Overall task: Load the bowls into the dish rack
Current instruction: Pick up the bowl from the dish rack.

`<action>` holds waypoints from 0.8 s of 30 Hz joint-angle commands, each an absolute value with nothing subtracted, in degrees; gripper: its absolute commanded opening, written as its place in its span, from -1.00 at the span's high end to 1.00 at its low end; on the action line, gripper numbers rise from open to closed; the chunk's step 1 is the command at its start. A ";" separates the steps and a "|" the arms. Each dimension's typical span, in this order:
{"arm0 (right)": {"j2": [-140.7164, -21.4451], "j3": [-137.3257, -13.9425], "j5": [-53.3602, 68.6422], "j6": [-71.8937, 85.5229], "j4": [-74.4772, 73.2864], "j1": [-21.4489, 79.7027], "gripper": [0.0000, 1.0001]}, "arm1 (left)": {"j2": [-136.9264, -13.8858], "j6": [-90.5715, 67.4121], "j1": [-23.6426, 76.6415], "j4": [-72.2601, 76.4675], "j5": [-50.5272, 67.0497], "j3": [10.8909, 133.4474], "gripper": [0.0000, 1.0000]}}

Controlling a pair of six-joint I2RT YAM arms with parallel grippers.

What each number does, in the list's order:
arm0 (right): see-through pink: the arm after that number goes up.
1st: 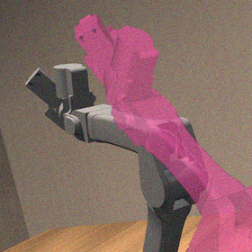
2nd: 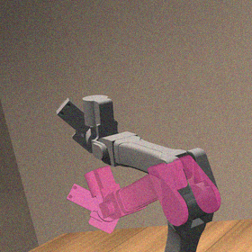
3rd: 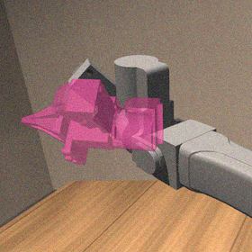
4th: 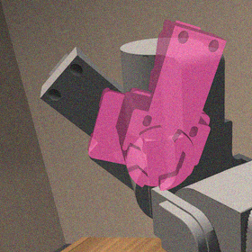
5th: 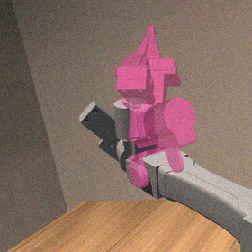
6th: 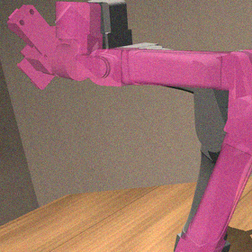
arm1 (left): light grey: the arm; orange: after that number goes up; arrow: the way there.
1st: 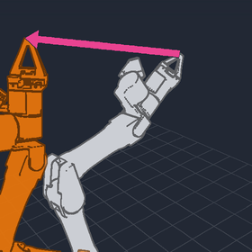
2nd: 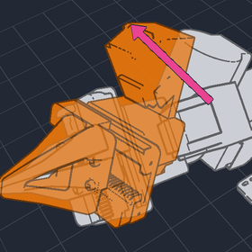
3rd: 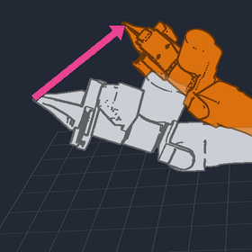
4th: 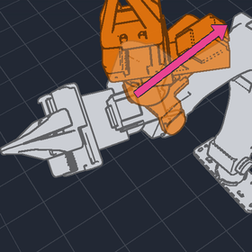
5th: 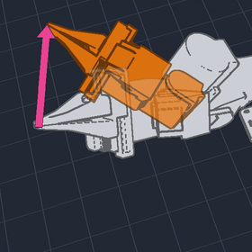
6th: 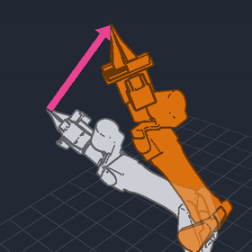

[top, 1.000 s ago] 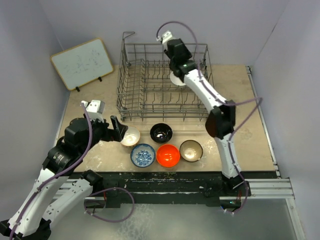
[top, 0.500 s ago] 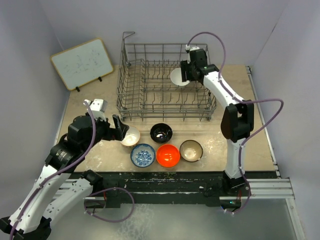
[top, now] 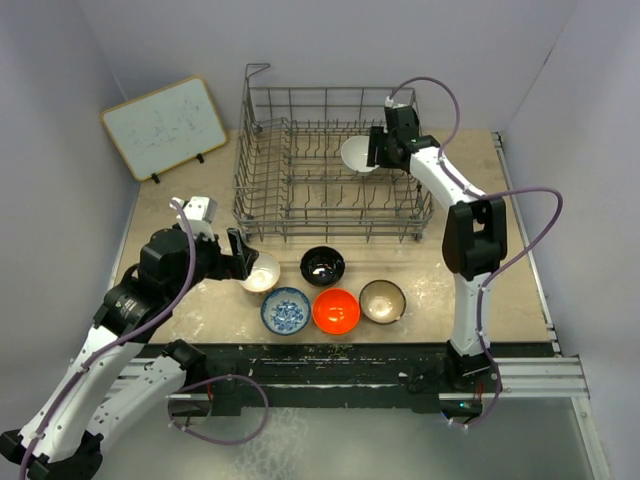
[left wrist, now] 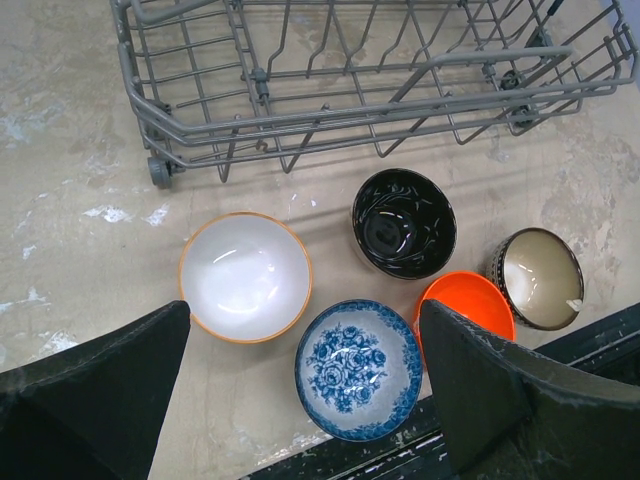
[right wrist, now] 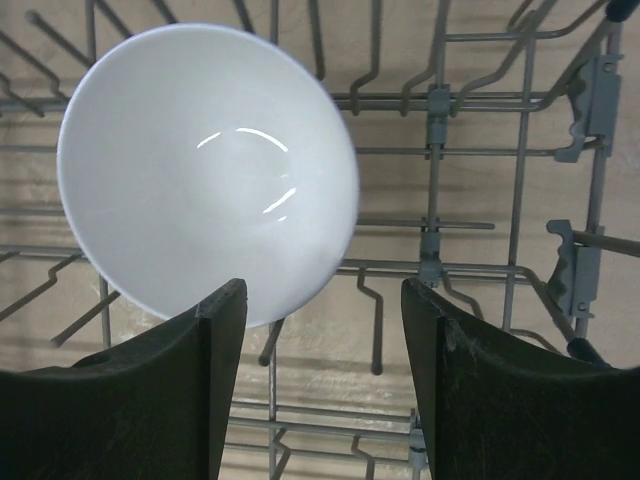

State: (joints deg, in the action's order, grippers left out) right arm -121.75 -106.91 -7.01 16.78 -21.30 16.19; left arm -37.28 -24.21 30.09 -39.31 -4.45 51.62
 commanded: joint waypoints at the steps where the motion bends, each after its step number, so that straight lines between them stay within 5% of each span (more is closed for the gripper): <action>1: -122.07 -107.15 -8.35 19.95 -17.77 15.35 -0.29 | -37.77 -23.24 30.15 -37.86 -5.01 51.33 -0.98; 16: -127.08 -109.82 -7.80 20.98 -11.40 14.85 -0.04 | -37.51 -23.20 30.15 -38.08 -5.27 51.23 -0.98; 24: -126.13 -109.16 -8.72 21.46 -9.67 14.92 1.00 | -37.42 -23.20 30.10 -38.11 -5.38 51.24 -0.98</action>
State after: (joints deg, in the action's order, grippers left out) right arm -128.64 -107.53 -8.08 21.10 -12.05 14.55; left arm -37.76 -24.21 30.09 -39.53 -4.75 51.62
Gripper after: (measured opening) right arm 0.094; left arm 0.991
